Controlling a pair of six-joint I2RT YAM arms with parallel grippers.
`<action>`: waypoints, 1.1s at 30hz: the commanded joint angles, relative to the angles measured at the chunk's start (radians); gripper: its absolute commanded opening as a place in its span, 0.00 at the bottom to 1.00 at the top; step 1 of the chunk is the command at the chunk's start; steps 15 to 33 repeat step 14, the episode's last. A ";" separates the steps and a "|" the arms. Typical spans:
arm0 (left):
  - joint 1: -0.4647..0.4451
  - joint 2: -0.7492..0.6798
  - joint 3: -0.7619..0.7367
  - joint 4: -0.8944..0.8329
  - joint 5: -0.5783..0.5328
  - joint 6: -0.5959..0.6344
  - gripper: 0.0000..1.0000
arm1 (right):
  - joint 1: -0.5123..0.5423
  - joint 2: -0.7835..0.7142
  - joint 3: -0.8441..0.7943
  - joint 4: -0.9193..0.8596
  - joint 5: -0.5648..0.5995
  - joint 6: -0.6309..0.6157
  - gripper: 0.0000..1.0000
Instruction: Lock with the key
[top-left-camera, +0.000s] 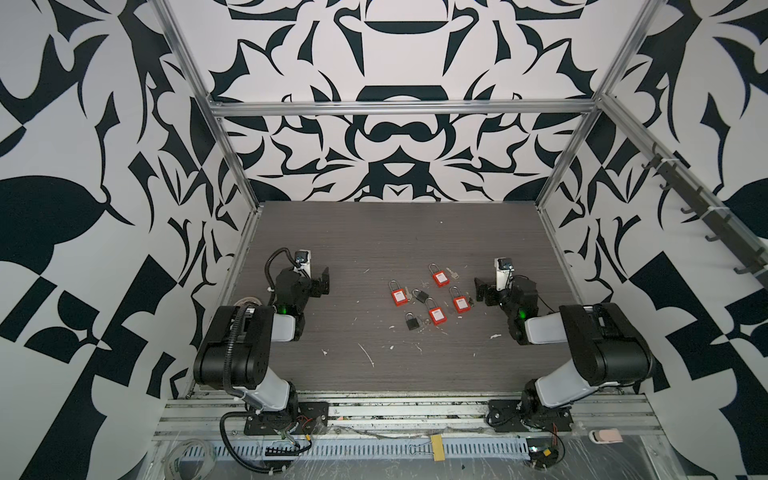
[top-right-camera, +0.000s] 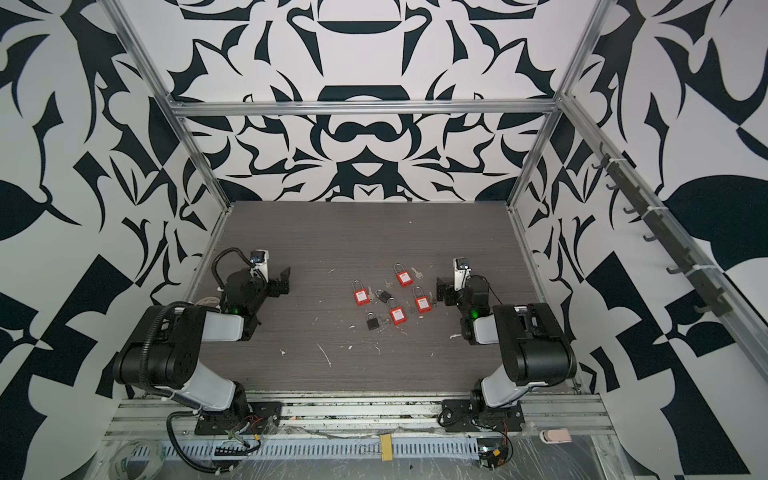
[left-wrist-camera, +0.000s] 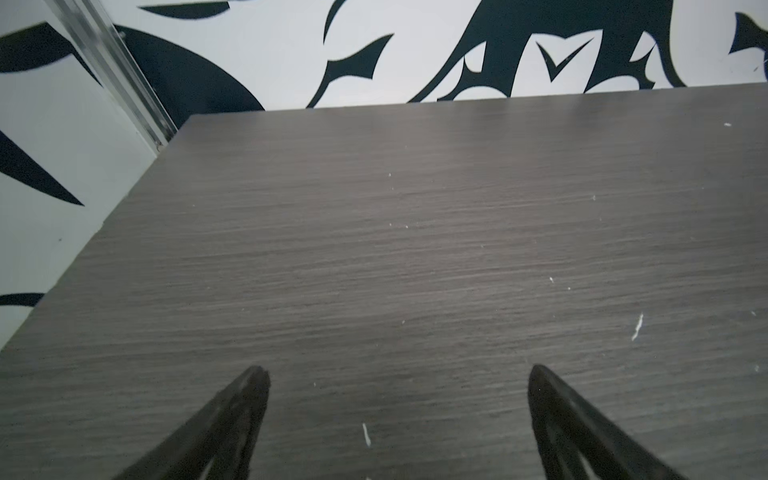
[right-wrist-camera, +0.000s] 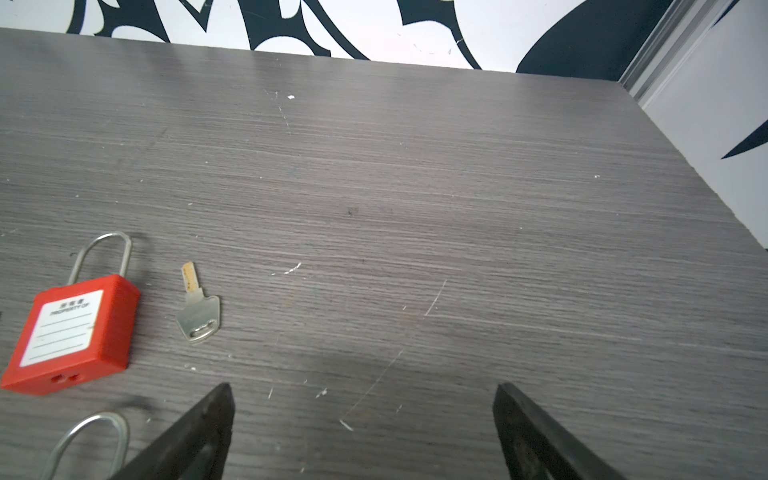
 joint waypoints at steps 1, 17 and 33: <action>0.003 -0.007 0.002 -0.023 0.011 -0.015 0.99 | 0.000 -0.019 0.029 0.008 -0.007 0.003 0.99; 0.004 -0.010 -0.002 -0.015 0.003 -0.024 0.99 | 0.000 -0.018 0.023 0.022 -0.005 0.002 0.99; 0.004 -0.010 -0.002 -0.015 0.003 -0.024 0.99 | 0.000 -0.018 0.023 0.022 -0.005 0.002 0.99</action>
